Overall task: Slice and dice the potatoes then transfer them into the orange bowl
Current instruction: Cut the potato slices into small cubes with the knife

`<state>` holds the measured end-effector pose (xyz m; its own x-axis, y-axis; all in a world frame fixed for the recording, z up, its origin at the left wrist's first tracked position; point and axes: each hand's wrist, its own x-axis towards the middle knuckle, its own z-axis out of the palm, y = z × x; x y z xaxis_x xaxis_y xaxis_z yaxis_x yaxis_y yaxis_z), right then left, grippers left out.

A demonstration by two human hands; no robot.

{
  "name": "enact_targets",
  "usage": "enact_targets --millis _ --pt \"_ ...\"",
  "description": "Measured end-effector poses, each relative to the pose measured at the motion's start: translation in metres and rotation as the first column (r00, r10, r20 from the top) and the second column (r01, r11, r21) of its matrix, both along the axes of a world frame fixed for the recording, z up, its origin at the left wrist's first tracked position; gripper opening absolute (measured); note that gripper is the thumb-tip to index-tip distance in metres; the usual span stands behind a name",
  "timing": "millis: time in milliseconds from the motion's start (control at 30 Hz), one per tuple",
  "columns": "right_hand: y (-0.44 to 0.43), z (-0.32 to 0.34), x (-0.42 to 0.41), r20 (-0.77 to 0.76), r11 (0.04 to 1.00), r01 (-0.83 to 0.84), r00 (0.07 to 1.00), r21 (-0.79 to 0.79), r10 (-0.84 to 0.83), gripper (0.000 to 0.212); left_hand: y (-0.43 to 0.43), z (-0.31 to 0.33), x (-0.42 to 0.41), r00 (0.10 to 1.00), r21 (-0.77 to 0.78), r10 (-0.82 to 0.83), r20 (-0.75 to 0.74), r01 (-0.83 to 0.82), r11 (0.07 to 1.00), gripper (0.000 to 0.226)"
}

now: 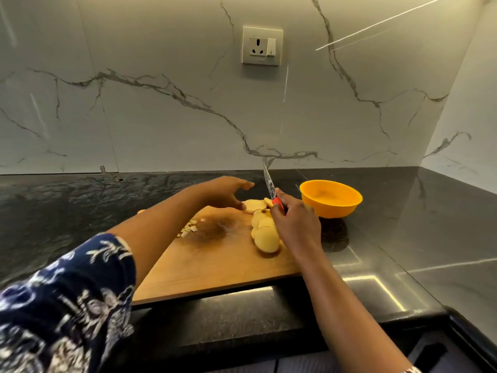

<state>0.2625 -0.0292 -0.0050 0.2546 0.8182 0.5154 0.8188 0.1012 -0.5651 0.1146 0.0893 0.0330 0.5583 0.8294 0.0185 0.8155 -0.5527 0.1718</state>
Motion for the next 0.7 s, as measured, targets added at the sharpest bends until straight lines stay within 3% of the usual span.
enact_targets --millis 67,200,500,700 --pt "0.000 -0.001 0.000 0.012 1.000 -0.004 1.000 0.010 0.004 0.041 0.013 -0.004 0.007 1.000 -0.133 -0.014 0.015 0.016 0.991 0.072" --pt "0.000 -0.002 0.001 0.027 1.000 0.011 1.000 0.016 -0.012 0.041 0.026 -0.011 0.008 0.997 -0.229 -0.059 0.048 0.068 0.971 0.066" --pt "-0.002 0.001 0.000 0.053 0.999 0.034 0.998 0.012 -0.035 0.043 0.022 -0.012 -0.010 0.984 -0.047 -0.069 0.163 0.078 0.996 0.048" --pt "-0.006 0.001 -0.005 0.072 1.000 0.004 0.997 0.004 -0.005 0.042 -0.021 0.014 -0.065 0.967 -0.055 -0.004 0.253 0.019 0.998 0.046"
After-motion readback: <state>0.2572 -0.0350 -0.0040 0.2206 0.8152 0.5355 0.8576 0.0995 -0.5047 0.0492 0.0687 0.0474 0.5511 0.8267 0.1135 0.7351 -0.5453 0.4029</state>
